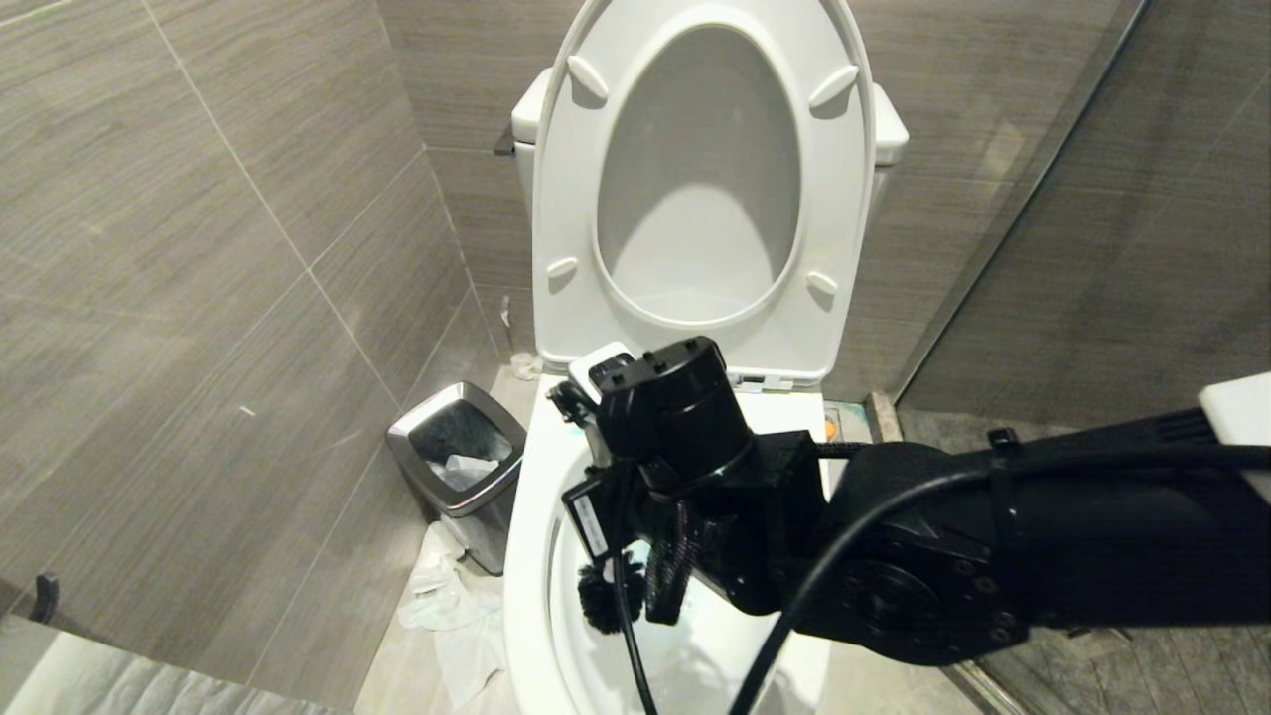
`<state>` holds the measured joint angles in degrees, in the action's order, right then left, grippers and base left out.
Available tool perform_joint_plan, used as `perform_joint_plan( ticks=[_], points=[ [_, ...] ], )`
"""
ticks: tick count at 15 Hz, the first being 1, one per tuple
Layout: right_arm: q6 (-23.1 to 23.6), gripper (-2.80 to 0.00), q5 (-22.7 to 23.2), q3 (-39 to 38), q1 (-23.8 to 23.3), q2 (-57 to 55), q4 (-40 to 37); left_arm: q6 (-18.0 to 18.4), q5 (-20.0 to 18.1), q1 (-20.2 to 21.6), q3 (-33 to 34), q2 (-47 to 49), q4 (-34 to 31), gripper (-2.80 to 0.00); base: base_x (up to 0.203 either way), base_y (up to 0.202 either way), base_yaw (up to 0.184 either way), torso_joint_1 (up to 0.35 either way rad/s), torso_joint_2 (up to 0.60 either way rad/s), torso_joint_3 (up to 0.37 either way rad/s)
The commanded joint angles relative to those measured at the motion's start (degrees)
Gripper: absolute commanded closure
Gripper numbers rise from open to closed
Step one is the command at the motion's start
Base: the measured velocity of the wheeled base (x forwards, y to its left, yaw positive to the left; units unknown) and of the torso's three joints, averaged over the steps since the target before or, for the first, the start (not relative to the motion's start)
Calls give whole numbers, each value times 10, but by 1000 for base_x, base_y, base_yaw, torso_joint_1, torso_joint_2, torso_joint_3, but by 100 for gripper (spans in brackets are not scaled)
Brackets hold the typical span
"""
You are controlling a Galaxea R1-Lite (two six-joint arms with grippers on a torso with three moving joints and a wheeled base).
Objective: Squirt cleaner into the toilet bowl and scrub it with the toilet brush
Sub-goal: Scrub the toilet bowl
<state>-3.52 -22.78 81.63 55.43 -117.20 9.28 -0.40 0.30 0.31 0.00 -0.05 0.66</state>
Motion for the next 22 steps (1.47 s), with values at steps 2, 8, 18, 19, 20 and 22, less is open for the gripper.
perform_joint_plan(
  ticks=[2, 8, 18, 19, 20, 22],
  points=[
    [17, 0, -2, 122, -25, -98, -1, 0, 0, 0, 4, 0, 0, 0, 0, 0, 0, 0, 0, 0],
    [53, 0, 0, 215, -111, -116, -44, 0, 0, 0, 4, 0, 0, 0, 0, 0, 0, 0, 0, 0],
    [37, 0, 7, 96, -102, 118, -104, 0, 0, 0, 4, 0, 0, 0, 0, 0, 0, 0, 0, 0],
    [35, 0, 7, 85, -100, 127, -117, 0, 0, 0, 4, 0, 0, 0, 0, 0, 0, 0, 0, 0],
    [30, 0, 6, 67, -100, 130, -119, 0, 0, 0, 4, 0, 0, 0, 0, 0, 0, 0, 0, 0],
    [9, 0, 5, 14, -96, 136, -119, 0, 0, 0, 4, 0, 0, 0, 0, 0, 0, 0, 0, 0]
  ],
)
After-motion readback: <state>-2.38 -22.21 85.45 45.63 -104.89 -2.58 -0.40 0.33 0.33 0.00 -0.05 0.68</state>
